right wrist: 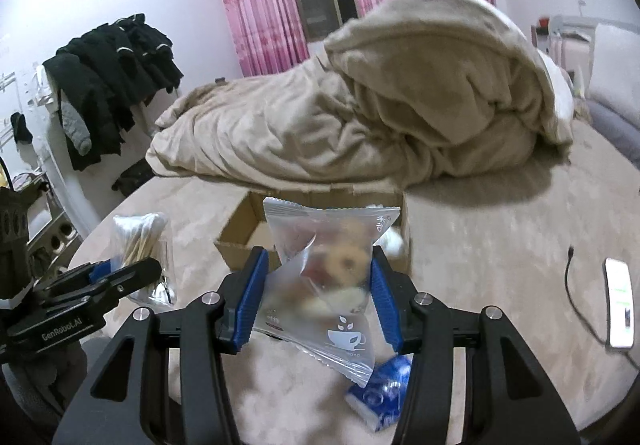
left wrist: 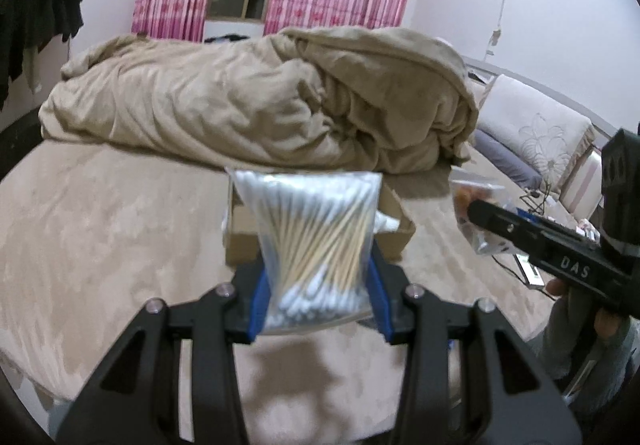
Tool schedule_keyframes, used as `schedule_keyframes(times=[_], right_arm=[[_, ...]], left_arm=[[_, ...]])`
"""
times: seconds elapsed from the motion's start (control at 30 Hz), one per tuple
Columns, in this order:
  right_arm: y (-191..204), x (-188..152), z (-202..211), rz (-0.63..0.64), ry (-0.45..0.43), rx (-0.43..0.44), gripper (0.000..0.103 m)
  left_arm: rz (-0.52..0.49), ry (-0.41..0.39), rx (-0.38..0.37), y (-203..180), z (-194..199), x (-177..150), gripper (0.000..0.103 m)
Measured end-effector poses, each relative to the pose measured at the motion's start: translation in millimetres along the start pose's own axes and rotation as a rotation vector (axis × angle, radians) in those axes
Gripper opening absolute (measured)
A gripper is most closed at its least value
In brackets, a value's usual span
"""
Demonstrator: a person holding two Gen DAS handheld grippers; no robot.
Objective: Organize objects
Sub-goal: 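Grasp cotton swab bag with left tool while right tool grasps clear snack bag, place both in box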
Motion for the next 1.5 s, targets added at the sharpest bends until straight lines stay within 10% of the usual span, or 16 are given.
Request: schedule_keyframes(times=[0.47,1.03,1.27,1.5], right_arm=[[-3,52,-58,0.075,-0.023,-0.038,0.053],[-19,12,-202,0.069,0.193,-0.044,0.053],[-28,15,-198,0.044,0.172,-0.061,0.078],[-33,31,-145,0.010,0.107,-0.065,0.078]], left_arm=[[-0.038,-0.037,0.038,23,-54,46,0.043],[0.030,0.171,0.055,75,-189,14,0.044],[0.008,0.146,0.082,65,-177,18,0.075],[0.021,0.071,0.087,51,-123,27,0.078]])
Point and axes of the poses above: each gripper's, at about its wrist camera, not at the fingertips, and z roughly against the way its jaws point, y to its left, x to its top, the point moved 5 cm from there along -z, roughly the way its jaws point, and after that the axes turned 3 degrees about -x, right-handed, at the moved point
